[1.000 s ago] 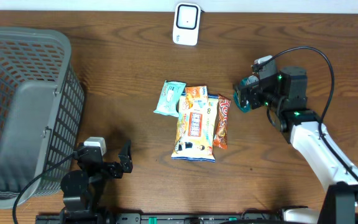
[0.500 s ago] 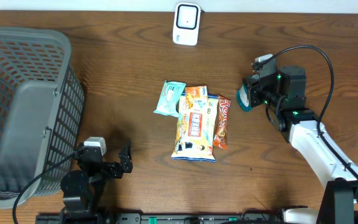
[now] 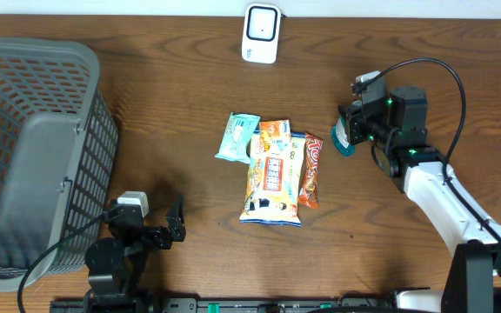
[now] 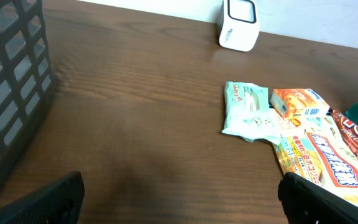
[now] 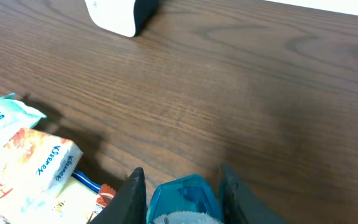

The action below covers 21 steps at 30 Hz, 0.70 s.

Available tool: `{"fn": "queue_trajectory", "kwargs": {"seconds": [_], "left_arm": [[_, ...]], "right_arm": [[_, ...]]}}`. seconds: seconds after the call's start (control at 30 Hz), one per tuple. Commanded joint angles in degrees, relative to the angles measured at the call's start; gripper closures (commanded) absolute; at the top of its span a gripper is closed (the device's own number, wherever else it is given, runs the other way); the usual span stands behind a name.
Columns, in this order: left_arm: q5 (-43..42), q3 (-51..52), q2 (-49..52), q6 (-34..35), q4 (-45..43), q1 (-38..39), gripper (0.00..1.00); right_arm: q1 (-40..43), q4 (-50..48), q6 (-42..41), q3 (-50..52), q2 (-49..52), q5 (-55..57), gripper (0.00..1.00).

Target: Scan the item barcode

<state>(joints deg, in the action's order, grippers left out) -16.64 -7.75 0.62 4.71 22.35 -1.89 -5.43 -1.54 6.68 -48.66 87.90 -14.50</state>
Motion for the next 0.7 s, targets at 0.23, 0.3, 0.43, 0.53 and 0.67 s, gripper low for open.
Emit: {"fn": "queue_trajectory", "kwargs": {"seconds": [0.23,0.3,0.43,0.53,0.67], "left_arm": [[-0.7,0.9,-0.3,0.5,1.1,-0.3,0.0],[-0.7,0.9,-0.3,0.5,1.1,-0.3,0.0],[-0.7,0.9,-0.3,0.5,1.1,-0.3,0.0],[-0.7,0.9,-0.3,0.5,1.1,-0.3,0.0],[-0.7,0.9,-0.3,0.5,1.1,-0.3,0.0]], "right_arm": [[-0.4,3.8,-2.0,0.9,-1.3,-3.0,0.99],[-1.1,5.9,-2.0,-0.8,-4.2,-2.1,0.99],[-4.3,11.5,-1.9,-5.3,-7.8,7.7,0.99],[-8.1,15.2,-0.6,-9.5,-7.6,17.1,0.99],[-13.4,15.2,1.6,-12.2,-7.1,25.9,0.99]]}}
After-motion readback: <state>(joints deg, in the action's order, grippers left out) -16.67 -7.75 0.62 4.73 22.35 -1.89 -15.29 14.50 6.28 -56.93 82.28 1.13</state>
